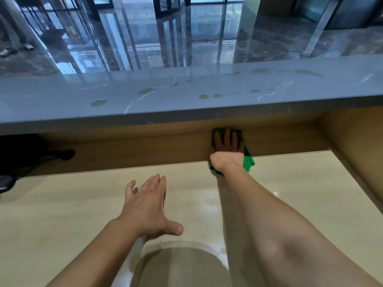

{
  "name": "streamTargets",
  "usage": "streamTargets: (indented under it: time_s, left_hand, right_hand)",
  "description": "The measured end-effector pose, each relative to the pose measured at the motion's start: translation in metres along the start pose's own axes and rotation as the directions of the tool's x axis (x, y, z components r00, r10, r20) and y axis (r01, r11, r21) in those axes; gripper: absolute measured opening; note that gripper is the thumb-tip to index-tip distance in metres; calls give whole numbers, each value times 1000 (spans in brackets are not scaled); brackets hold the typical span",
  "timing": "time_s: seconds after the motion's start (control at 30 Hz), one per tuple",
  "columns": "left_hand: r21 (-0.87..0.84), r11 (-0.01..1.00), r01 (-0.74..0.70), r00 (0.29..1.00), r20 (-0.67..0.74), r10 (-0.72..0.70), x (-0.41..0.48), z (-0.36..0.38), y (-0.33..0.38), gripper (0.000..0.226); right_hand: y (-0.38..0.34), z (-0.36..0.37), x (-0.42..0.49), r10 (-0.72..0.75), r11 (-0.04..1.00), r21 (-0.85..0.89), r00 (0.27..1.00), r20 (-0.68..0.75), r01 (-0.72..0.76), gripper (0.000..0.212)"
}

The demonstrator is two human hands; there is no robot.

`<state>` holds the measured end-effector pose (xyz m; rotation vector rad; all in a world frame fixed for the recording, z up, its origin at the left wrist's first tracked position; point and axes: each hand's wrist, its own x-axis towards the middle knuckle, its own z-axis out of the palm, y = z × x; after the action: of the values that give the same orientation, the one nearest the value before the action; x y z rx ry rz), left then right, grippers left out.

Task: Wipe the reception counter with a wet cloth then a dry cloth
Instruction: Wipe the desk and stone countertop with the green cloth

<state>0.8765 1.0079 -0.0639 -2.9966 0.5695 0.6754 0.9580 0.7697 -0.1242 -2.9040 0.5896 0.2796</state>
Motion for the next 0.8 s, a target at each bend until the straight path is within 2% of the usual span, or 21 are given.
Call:
streamTargets:
  time_s: [0.1, 0.23, 0.37, 0.5, 0.63, 0.73, 0.8]
  left_hand:
    - [27, 999, 33, 999, 6, -33, -12, 6, -25, 132]
    - [3, 994, 113, 993, -30, -113, -18, 13, -44, 113]
    - [42, 989, 140, 989, -48, -138, -15, 18, -47, 93]
    - [34, 990, 135, 991, 2, -135, -9, 18, -54, 95]
    - [46, 991, 126, 991, 33, -127, -11, 19, -59, 102]
    - [31, 992, 119, 993, 22, -120, -11, 21, -59, 103]
    - [34, 992, 118, 992, 32, -119, -12, 22, -58, 107]
  right_hand:
    - [-78, 14, -21, -191, 981, -28, 982, 13, 191, 62]
    - [-159, 28, -67, -483, 874, -17, 872, 76, 485, 52]
    - [-162, 28, -71, -549, 834, -13, 832, 75, 552, 51]
    - [-102, 15, -52, -441, 897, -9, 897, 35, 442, 51]
    - [-2, -2, -35, -167, 985, -45, 986, -7, 167, 57]
    - [61, -10, -39, 9, 994, -110, 999, -51, -14, 55]
    - [75, -7, -42, 88, 992, -84, 995, -43, -92, 56]
